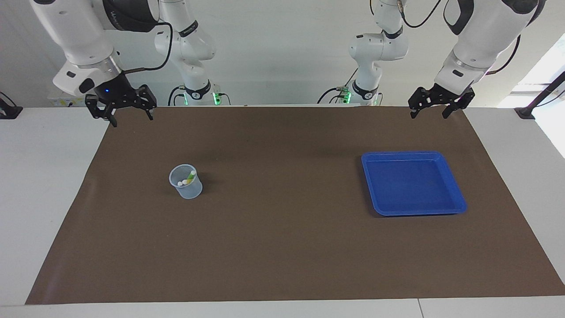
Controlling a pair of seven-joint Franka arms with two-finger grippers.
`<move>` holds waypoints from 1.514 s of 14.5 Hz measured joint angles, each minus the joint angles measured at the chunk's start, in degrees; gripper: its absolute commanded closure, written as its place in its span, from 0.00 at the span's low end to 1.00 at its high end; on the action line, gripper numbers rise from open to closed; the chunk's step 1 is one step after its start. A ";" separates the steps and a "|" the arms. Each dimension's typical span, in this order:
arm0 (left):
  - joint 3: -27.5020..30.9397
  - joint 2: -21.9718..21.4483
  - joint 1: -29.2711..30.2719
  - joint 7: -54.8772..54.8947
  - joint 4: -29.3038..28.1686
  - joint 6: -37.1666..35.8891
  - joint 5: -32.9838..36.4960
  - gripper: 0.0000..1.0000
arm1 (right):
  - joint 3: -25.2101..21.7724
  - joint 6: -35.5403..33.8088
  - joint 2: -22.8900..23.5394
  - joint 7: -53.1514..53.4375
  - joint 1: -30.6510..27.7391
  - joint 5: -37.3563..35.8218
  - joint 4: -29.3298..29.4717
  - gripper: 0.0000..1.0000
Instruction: Transfer and insert pens with both arms
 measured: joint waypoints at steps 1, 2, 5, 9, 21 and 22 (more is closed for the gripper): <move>0.03 0.59 0.00 0.00 0.39 0.00 0.00 0.00 | -0.92 -0.15 0.12 0.00 0.19 0.00 0.22 0.00; 0.09 0.89 0.00 0.00 0.77 -0.01 0.00 0.00 | -2.34 -0.43 0.24 0.14 1.40 0.00 0.19 0.00; 0.26 0.74 0.01 0.00 1.95 -0.61 -0.60 0.00 | -8.33 -0.93 0.31 1.03 6.91 -0.01 -0.35 0.00; 0.31 0.45 0.01 0.00 2.26 -0.81 -1.80 0.00 | -9.11 -1.43 0.14 3.13 8.37 0.02 -0.75 0.00; 0.64 0.26 0.07 0.00 2.26 -0.83 -1.80 0.00 | -8.26 -1.84 -2.00 12.55 11.29 0.19 -1.39 0.00; 0.64 0.26 0.07 0.00 2.26 -0.83 -1.80 0.00 | -8.17 -1.84 -2.00 12.56 11.31 0.77 -1.40 0.00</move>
